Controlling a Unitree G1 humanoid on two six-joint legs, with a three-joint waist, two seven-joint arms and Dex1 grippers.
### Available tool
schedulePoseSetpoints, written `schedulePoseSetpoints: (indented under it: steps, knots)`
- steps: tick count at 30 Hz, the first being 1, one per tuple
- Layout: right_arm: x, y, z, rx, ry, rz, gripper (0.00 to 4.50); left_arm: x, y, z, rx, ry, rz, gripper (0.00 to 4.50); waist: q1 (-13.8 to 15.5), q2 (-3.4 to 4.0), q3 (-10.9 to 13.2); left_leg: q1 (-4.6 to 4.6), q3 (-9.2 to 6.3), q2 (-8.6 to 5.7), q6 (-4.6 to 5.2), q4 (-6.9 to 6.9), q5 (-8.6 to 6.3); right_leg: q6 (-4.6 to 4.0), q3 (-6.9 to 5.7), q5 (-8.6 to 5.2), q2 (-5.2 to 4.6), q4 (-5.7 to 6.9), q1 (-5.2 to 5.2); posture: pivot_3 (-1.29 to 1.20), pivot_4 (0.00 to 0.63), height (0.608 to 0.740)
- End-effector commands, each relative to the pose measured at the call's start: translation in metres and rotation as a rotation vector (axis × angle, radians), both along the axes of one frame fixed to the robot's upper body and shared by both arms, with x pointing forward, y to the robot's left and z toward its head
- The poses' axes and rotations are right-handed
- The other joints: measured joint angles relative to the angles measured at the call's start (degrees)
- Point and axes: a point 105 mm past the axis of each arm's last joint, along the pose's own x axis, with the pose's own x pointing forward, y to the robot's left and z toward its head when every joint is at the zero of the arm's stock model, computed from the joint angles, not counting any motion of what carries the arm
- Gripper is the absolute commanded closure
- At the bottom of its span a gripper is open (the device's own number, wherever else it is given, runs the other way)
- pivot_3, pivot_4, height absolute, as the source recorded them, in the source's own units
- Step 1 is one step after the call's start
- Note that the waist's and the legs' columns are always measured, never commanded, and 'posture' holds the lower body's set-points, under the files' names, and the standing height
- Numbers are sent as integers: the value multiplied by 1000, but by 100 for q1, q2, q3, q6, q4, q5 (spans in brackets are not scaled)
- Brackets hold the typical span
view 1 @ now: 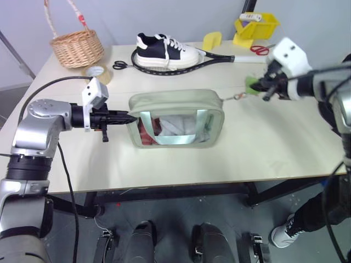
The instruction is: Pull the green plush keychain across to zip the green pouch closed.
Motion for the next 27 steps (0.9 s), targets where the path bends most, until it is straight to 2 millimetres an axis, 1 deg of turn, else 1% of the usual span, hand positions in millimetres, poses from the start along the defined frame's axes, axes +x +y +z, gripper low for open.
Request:
schedulePoseSetpoints:
  steps: [1,2,6,8,10,12,17,19,20,22,23,24,25,26,27]
  knots:
    - [-3,-50,6,-123,-84,-199,4472,-1,15,6,-4,-12,54,4500,-47,1,1,2,4,2,0,0,0,-2,2,1,1,0,-1,0,150,740]
    - [-4,-51,-2,-136,-63,-196,4472,-1,15,6,-7,-11,55,4500,-50,1,1,3,7,2,0,-1,0,-2,6,1,1,1,-2,0,150,740]
    - [-14,-9,-51,-98,46,-42,4472,-1,14,9,-21,-7,64,4500,-17,0,0,3,10,4,0,0,0,-2,9,1,1,0,-2,0,150,740]
    - [-16,1,-65,-89,71,-27,4472,-2,14,10,-30,-6,65,4500,-28,0,0,3,11,4,0,3,0,-1,9,2,1,0,-1,0,150,740]
    - [-18,11,-85,-93,104,-22,4472,-4,12,12,-36,-5,66,4500,-29,0,0,5,11,4,0,5,0,-3,10,3,1,2,-1,0,150,740]
    - [-19,16,-99,-89,129,-22,4472,-4,12,12,-39,-3,69,4500,-23,0,0,5,11,6,0,5,0,-3,10,3,2,2,-1,0,150,740]
    - [-25,27,-122,-91,171,13,4472,-7,10,12,-57,1,72,4500,-20,0,0,4,11,6,0,6,0,-3,12,3,2,1,-1,0,150,740]
    - [-26,31,-125,-89,175,23,4472,-7,9,12,-63,1,72,4500,-24,-1,0,6,11,7,0,6,0,-4,12,3,4,2,-1,0,150,740]
    - [-25,33,-123,-81,169,26,4472,-7,8,12,-65,2,70,4500,-24,-1,0,6,11,7,0,6,0,-4,12,4,4,2,-1,0,150,740]
    - [-22,35,-113,-40,155,25,4472,-8,6,11,-66,3,65,4500,-26,-1,0,6,11,7,0,6,0,-4,12,4,5,2,0,0,150,740]
    - [-21,36,-105,-3,148,22,4472,-8,5,11,-66,3,61,4500,-27,-1,0,6,11,7,0,6,0,-4,12,4,4,2,0,0,150,740]
    - [-21,39,-95,41,142,33,3764,-8,5,11,-66,3,57,4500,-24,-1,0,6,11,7,0,6,0,-4,12,4,4,2,0,0,150,740]
    - [-22,41,-85,84,138,47,3406,-9,4,10,-66,3,51,4500,-19,-1,0,6,11,7,0,6,0,-5,12,4,5,2,0,0,150,740]
    - [-23,42,-74,123,129,60,2916,-10,3,10,-67,3,45,4500,-16,-1,0,5,11,7,0,6,0,-5,12,4,4,2,0,0,150,740]
    - [-24,43,-68,146,124,69,2395,-10,2,11,-67,3,41,4500,-15,-1,0,5,11,7,0,6,0,-5,12,4,4,1,0,0,150,740]
